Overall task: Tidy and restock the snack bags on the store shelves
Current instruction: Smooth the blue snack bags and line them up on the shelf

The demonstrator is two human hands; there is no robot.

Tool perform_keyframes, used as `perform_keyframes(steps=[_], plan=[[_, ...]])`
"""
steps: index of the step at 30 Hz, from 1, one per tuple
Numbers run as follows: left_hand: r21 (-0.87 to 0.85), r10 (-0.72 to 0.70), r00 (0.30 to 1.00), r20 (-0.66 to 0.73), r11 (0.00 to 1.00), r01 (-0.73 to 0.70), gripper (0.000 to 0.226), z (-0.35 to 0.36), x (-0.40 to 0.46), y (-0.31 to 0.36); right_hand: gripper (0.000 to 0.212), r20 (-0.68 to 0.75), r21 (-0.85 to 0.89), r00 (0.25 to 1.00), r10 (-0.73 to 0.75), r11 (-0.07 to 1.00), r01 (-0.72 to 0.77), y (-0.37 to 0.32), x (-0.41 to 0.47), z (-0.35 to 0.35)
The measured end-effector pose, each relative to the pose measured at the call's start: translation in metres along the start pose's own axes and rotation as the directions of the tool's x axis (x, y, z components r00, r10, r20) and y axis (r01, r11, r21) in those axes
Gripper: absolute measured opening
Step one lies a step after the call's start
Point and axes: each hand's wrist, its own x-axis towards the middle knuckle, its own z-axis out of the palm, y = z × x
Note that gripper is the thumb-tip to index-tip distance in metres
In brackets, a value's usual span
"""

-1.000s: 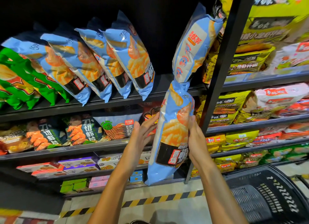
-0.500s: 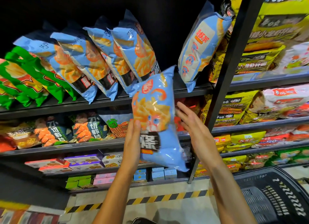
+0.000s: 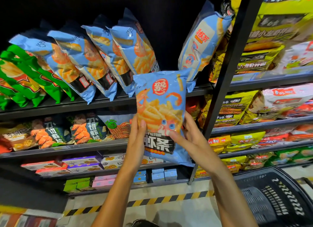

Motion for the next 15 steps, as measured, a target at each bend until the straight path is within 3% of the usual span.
perform_keyframes(steps=[4, 7, 9, 13, 15], plan=[[-0.007, 0.063, 0.953, 0.298, 0.998, -0.064, 0.085, -0.014, -0.001, 0.004, 0.050, -0.169, 0.057, 0.985, 0.026, 0.998, -0.016, 0.003, -0.005, -0.015], [-0.028, 0.075, 0.911, 0.405, 0.997, -0.070, 0.100, -0.019, -0.003, 0.005, 0.043, -0.166, 0.092, 0.982, 0.095, 0.993, -0.080, 0.001, -0.009, -0.026], [-0.021, 0.086, 0.910, 0.405, 0.996, -0.085, 0.089, -0.018, -0.007, 0.008, 0.048, -0.145, 0.076, 0.981, 0.131, 0.990, -0.121, 0.002, -0.013, -0.031], [0.157, 0.113, 0.930, 0.349, 0.971, -0.177, 0.049, -0.017, -0.009, 0.007, 0.092, -0.205, 0.113, 0.972, 0.111, 0.990, -0.089, -0.004, -0.027, -0.046], [0.196, 0.076, 0.944, 0.322, 0.970, -0.145, 0.041, -0.017, -0.010, 0.007, 0.081, -0.138, 0.013, 0.990, 0.015, 1.000, -0.014, -0.008, -0.040, -0.054]])
